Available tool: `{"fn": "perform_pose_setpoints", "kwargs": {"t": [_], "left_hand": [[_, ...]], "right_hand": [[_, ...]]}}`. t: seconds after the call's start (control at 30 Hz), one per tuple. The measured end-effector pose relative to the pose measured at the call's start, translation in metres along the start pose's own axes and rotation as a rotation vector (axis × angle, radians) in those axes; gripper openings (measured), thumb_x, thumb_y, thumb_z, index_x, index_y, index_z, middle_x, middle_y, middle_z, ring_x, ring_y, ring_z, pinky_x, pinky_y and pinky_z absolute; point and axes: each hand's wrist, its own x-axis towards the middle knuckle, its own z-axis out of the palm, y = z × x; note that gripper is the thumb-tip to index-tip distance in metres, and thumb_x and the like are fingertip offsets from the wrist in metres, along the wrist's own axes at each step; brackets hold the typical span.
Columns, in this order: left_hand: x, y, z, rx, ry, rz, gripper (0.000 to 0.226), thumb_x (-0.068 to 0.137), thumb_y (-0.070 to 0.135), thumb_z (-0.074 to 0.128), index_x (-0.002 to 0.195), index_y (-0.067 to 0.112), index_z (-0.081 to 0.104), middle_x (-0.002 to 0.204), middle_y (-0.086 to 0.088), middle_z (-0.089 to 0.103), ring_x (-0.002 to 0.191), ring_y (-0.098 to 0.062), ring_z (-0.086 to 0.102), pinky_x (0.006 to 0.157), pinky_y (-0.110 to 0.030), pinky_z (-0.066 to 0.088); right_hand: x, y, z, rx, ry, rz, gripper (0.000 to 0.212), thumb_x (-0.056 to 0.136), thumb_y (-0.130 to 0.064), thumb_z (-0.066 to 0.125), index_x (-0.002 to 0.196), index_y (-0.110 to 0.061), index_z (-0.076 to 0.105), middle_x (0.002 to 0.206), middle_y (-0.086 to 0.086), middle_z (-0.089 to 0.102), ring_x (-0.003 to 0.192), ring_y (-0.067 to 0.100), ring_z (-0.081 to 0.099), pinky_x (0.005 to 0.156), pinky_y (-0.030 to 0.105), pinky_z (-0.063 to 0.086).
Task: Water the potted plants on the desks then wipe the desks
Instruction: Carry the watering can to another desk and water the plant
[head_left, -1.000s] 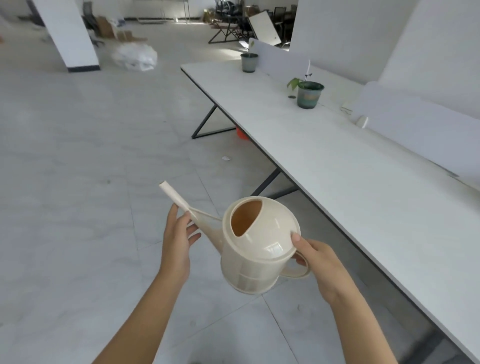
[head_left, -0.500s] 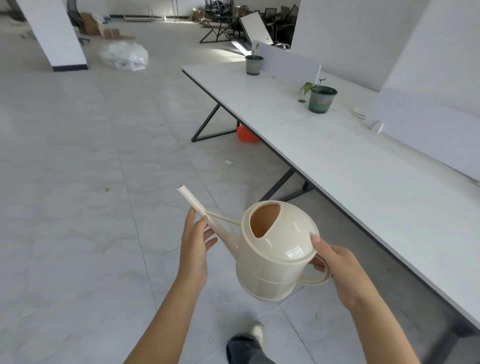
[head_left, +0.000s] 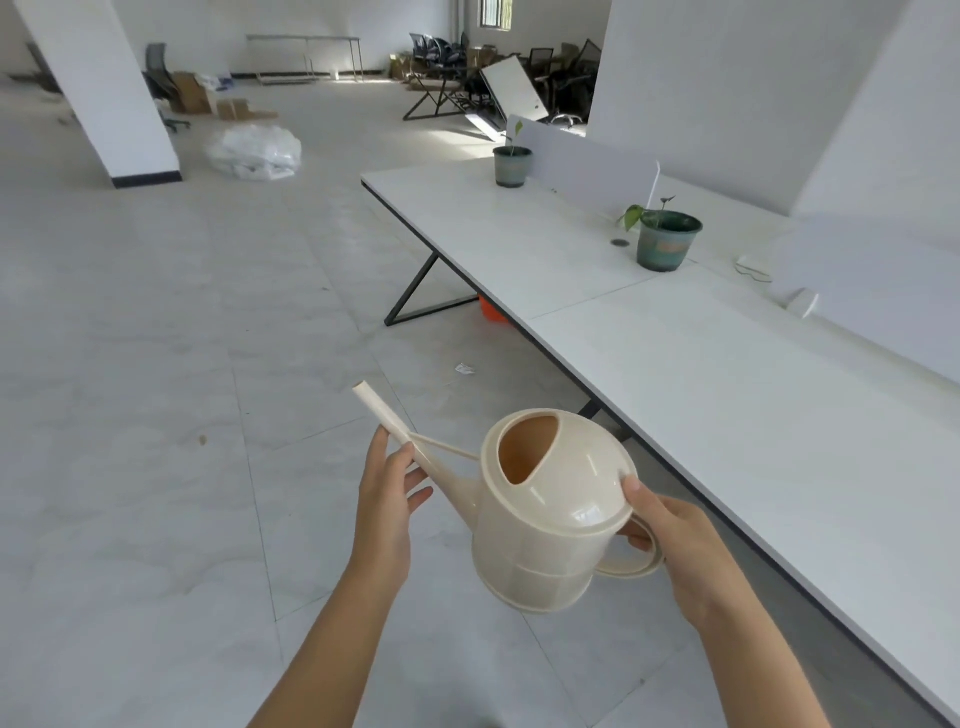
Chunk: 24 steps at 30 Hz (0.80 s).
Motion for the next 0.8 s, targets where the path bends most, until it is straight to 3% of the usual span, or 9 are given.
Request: {"fn": "perform_pose_setpoints", "kwargs": {"t": [0.17, 0.33, 0.43, 0.63, 0.7, 0.8], "left_hand": [[0.065, 0.017, 0.014, -0.004, 0.042, 0.001, 0.047, 0.096, 0.023, 0.044, 0.142, 0.026, 0.033, 0.131, -0.008, 0.055, 0.114, -0.027, 0.056, 0.095, -0.040, 0.044], [0.134, 0.027, 0.016, -0.018, 0.048, 0.008, 0.045, 0.096, 0.024, 0.045, 0.139, 0.027, 0.036, 0.128, -0.008, 0.057, 0.110, -0.026, 0.058, 0.093, -0.038, 0.046], [0.179, 0.027, 0.013, -0.020, 0.031, -0.002, 0.045, 0.096, 0.024, 0.045, 0.139, 0.029, 0.036, 0.130, -0.008, 0.056, 0.112, -0.026, 0.057, 0.094, -0.039, 0.046], [0.288, 0.044, 0.006, -0.017, -0.049, -0.039, 0.046, 0.095, 0.018, 0.045, 0.138, 0.029, 0.038, 0.128, -0.008, 0.057, 0.111, -0.025, 0.057, 0.088, -0.034, 0.046], [0.323, 0.056, 0.005, -0.005, -0.094, -0.047, 0.045, 0.094, 0.017, 0.045, 0.137, 0.030, 0.038, 0.127, -0.008, 0.058, 0.110, -0.024, 0.058, 0.087, -0.034, 0.046], [0.369, 0.077, 0.008, 0.015, -0.169, -0.049, 0.043, 0.094, 0.019, 0.046, 0.136, 0.030, 0.040, 0.125, -0.005, 0.058, 0.106, -0.020, 0.059, 0.090, -0.034, 0.046]], "right_hand": [[0.069, -0.022, 0.015, -0.014, -0.021, 0.018, 0.040, 0.082, -0.042, 0.054, 0.085, -0.006, 0.071, 0.087, 0.005, 0.072, 0.086, 0.016, 0.063, 0.086, 0.030, 0.042], [0.131, -0.041, 0.038, -0.017, 0.010, 0.016, 0.033, 0.083, -0.039, 0.054, 0.072, -0.013, 0.071, 0.060, -0.011, 0.071, 0.074, 0.009, 0.063, 0.081, 0.027, 0.046], [0.170, -0.050, 0.057, -0.025, 0.031, 0.013, 0.032, 0.082, -0.039, 0.055, 0.071, -0.013, 0.071, 0.061, -0.010, 0.071, 0.075, 0.010, 0.063, 0.084, 0.029, 0.044], [0.240, -0.073, 0.111, -0.003, 0.126, 0.000, 0.033, 0.084, -0.035, 0.055, 0.064, -0.012, 0.068, 0.057, -0.007, 0.066, 0.071, 0.013, 0.059, 0.078, 0.028, 0.043], [0.259, -0.082, 0.128, 0.027, 0.151, 0.009, 0.034, 0.080, -0.039, 0.058, 0.065, -0.010, 0.068, 0.052, -0.009, 0.066, 0.071, 0.013, 0.059, 0.076, 0.027, 0.043], [0.280, -0.093, 0.151, 0.037, 0.179, 0.013, 0.049, 0.056, -0.058, 0.070, 0.064, -0.009, 0.067, 0.055, -0.007, 0.068, 0.064, 0.005, 0.063, 0.076, 0.028, 0.044]]}}
